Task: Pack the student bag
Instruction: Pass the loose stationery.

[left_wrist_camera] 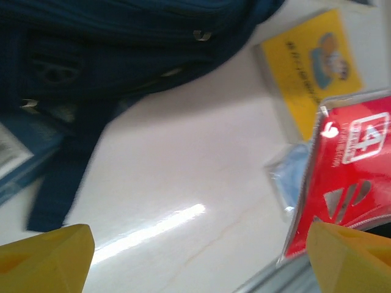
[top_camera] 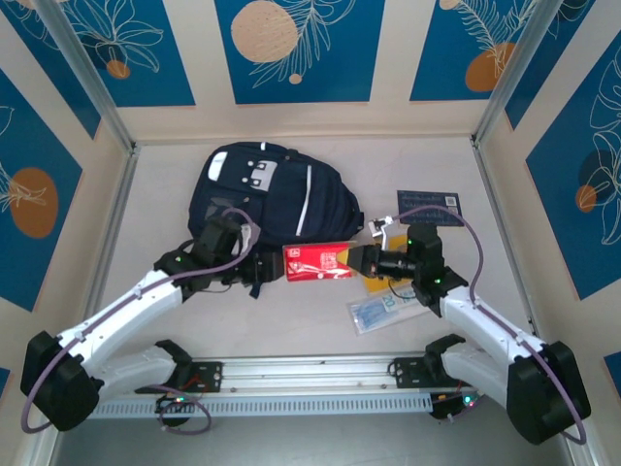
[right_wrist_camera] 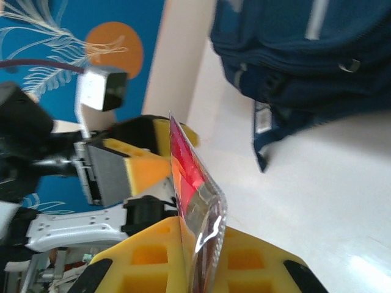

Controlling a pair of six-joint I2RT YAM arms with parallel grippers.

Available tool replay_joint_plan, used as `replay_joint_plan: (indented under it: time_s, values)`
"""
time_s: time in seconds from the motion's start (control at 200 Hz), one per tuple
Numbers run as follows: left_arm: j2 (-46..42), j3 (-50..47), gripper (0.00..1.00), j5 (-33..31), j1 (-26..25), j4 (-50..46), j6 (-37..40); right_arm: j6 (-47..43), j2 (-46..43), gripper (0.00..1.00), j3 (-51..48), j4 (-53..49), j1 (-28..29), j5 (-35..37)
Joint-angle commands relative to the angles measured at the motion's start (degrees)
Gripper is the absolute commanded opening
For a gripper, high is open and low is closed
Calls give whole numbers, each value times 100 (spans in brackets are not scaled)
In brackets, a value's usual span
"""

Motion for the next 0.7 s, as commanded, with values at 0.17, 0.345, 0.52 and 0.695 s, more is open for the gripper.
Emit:
replay_joint_plan:
  time_s: [0.17,0.345,0.52,0.695]
  values:
    - [-216,-270,76,1878,48,1612,-340,751,-228,1,-101,818,-77,-561]
    - [-263,-412,48,2050,52,2005,-503,888,-239,1,-86,1084,-117,-582]
    - [-261,-369,24,2171,53,2162,-520,917,-180,2,-28,1174,-126,-754]
    - [-382,-386,0,2242,82,2340,-547,690,-227,28,59,827,-217,-908]
